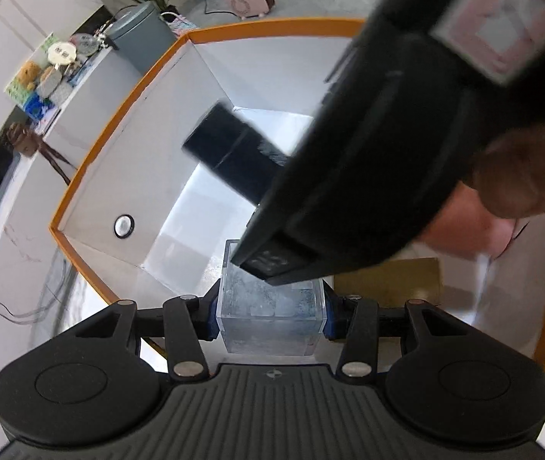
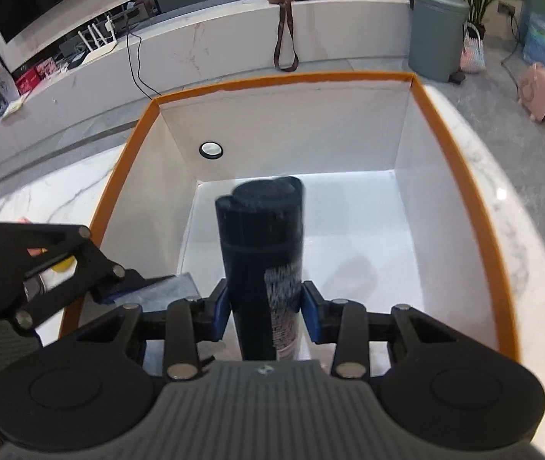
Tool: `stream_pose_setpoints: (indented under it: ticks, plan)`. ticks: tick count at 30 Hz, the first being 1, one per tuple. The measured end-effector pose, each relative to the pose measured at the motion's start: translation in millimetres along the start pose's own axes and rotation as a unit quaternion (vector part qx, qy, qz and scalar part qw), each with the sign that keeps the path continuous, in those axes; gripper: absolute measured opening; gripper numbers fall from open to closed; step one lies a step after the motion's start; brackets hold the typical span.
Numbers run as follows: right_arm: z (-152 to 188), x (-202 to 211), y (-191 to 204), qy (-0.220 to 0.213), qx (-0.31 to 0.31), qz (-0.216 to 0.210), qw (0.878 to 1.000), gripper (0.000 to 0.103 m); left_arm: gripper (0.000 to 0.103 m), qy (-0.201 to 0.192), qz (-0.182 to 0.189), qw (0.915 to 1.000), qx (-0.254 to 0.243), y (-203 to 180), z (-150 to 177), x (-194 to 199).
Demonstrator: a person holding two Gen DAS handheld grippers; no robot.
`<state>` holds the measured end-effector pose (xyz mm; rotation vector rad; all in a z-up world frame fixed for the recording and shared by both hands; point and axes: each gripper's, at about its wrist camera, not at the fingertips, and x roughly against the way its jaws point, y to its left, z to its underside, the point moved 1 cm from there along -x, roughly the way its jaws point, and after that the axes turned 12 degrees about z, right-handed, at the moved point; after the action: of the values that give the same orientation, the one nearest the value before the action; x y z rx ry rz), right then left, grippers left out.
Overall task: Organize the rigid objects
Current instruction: 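Release the clear box with the left tool while the right tool releases the can, then move both tools back over the table toward the remaining items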
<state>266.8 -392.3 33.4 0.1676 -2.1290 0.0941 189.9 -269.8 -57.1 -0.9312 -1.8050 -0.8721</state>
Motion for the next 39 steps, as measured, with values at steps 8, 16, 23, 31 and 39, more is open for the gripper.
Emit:
stream_pose_setpoints:
  ticks: [8,16,23,31,39]
  plan:
    - [-8.2,-18.4,-4.9,0.013,-0.060,-0.017,0.998,0.051,0.063,0.015,0.002,0.9998,-0.013,0.4,1.9,-3.0]
    - [-10.4,-7.4,-9.6,-0.007,-0.074,-0.003,0.997,0.054,0.064,0.015,-0.001,0.9998,-0.014,2.8,1.9,-3.0]
    - [-10.5,0.8,-19.1,-0.016,-0.079,0.003,0.997,0.057,0.069,0.010,-0.010,0.9997,-0.018,3.4,0.9,6.5]
    - [-7.4,2.6,-20.6,-0.015,-0.068,0.016,0.997,0.058,0.069,-0.009,-0.014,0.9999,0.000,8.1,1.4,25.9]
    - [-4.9,12.8,-20.3,-0.026,-0.056,0.027,0.998,0.062,0.069,-0.040,-0.021,0.9989,0.012,23.6,-0.9,46.6]
